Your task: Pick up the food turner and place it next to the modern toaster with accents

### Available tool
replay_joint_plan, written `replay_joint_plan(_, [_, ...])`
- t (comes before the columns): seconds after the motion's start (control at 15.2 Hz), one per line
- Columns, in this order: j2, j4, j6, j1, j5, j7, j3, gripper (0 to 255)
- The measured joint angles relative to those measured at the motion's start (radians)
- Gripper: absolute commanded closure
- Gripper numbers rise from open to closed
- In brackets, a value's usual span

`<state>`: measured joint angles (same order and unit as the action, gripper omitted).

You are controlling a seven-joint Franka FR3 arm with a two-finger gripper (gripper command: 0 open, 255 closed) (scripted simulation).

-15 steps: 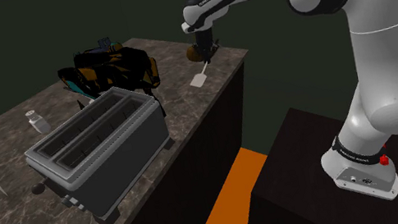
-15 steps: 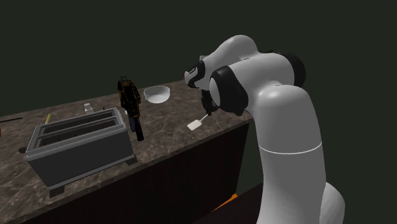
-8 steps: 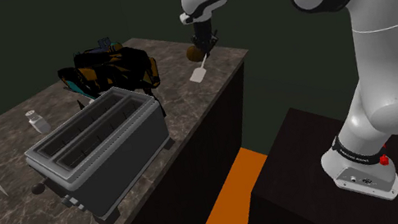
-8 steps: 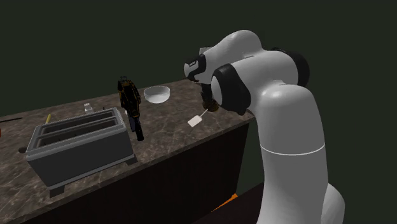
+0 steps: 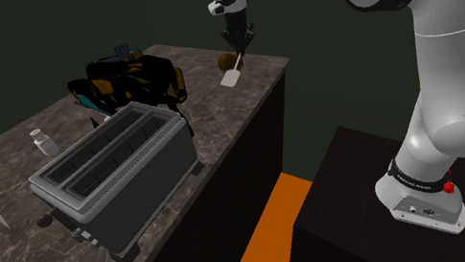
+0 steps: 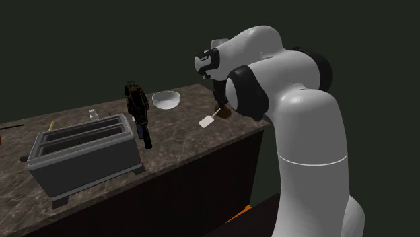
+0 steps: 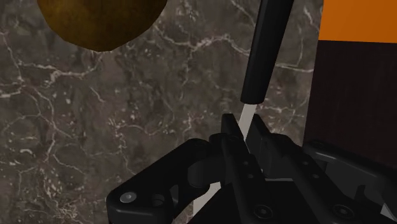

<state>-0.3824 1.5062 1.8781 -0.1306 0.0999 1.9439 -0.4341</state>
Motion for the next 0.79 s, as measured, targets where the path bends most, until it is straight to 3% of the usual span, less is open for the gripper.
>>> replay_joint_plan(0.79, [0.003, -0.158, -0.159, 0.013, -0.002, 0.002, -0.005, 255])
